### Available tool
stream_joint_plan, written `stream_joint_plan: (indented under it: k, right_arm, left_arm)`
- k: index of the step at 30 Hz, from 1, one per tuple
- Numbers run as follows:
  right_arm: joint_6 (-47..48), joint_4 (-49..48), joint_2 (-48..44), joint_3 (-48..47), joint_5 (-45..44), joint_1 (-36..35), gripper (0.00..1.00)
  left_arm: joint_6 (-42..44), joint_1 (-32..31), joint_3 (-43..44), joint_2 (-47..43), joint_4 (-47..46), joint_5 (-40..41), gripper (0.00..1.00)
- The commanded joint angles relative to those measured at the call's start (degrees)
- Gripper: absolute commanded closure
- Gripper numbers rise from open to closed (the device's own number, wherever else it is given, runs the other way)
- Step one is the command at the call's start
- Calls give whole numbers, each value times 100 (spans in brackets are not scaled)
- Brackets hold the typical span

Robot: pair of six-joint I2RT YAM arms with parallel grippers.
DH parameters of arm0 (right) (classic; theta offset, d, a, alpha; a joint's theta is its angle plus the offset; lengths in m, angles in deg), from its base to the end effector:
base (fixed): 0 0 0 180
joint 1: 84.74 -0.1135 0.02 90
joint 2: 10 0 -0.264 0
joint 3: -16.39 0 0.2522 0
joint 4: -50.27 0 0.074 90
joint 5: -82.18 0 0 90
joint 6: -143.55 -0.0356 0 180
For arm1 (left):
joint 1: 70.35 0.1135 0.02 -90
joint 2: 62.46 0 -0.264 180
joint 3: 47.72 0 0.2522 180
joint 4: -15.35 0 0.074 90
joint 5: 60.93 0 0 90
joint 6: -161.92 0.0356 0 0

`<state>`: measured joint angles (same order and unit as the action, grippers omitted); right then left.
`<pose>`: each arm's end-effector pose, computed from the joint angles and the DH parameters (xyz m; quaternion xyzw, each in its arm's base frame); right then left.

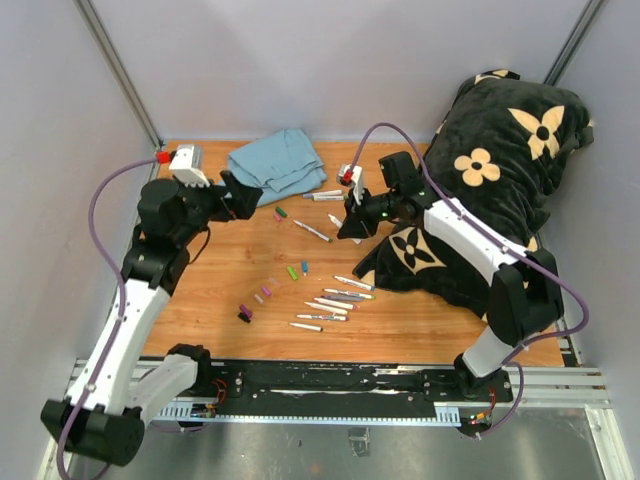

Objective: Open the pen caps
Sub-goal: Place the pen at the center of the board.

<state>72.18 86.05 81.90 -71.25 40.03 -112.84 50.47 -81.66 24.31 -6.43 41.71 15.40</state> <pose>0.3009 0.1906 0.2956 -0.4858 0.6927 0.3982 0.3544 0.2158 -0.0517 0.3824 0.0085 0.7664 -0.2670 0.5842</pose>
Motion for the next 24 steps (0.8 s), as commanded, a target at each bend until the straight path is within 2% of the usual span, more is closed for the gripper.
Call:
stream_joint_plan:
  k: [1, 4, 6, 9, 24]
  right_arm:
    - [311, 425, 434, -509, -502, -295, 87]
    - [437, 707, 803, -891, -723, -413, 86]
    - [509, 897, 1066, -1182, -872, -466, 86]
    - [562, 1113, 1483, -1611, -1190, -566, 86]
    - [-102, 1490, 3846, -3983, -2527, -1185, 86]
  left_arm:
    - [967, 32, -966, -938, 54, 1078, 1]
    - [1129, 32, -1832, -1689, -605, 1360, 0]
    - [1264, 32, -2116, -2005, -773, 1588, 1]
    - [1310, 32, -2126, -2182, -651, 1835, 1]
    - [1343, 32, -2151, -2315, -636, 1846, 1]
